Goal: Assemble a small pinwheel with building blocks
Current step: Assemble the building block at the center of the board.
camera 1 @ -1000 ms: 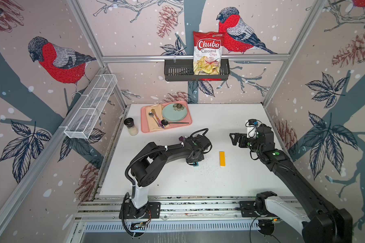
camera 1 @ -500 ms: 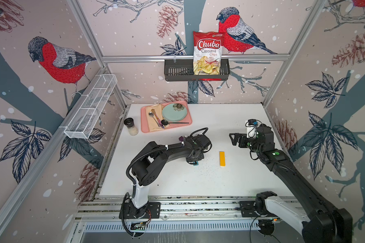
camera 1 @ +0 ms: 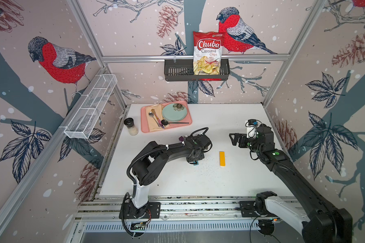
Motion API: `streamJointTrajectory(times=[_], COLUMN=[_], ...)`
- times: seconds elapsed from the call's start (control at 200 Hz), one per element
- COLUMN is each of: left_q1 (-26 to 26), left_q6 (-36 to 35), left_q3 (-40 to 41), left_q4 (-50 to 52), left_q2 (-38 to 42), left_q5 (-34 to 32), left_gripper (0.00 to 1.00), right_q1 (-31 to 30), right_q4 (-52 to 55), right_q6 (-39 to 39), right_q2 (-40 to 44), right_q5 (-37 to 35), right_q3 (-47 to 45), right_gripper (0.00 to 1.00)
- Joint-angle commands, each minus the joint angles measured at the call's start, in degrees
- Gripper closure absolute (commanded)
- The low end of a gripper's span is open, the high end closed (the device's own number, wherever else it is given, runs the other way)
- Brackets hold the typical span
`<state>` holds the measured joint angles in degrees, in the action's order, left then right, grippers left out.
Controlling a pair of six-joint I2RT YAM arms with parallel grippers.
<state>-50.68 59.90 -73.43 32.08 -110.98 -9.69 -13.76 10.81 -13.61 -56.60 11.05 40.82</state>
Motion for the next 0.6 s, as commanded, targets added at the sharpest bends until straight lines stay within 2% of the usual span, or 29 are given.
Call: streamJointTrajectory(times=[0.0,0.265,0.595], left_q1=[0.2,0.15,0.15], left_q6=[-0.04,-0.3,-0.49], left_q3=[-0.29,-0.08,0.71], left_q4=[0.49,-0.66,-2.22], left_q2=[-0.17,0.23,0.41], left_q5=[-1.38,-1.14,-0.16], left_gripper=[0.56,0.46,0.45], right_q1=[0.07,0.04,0.05], right_q4=[-0.73,-0.68,-0.61], right_q6=[0.03,0.08,0.09], right_q2=[0.17,-0.18,-0.62], right_q5=[0.76,1.0,1.12], right_q3=[-0.04,0.03,0.05], right_gripper=[0.01,0.01,0.0])
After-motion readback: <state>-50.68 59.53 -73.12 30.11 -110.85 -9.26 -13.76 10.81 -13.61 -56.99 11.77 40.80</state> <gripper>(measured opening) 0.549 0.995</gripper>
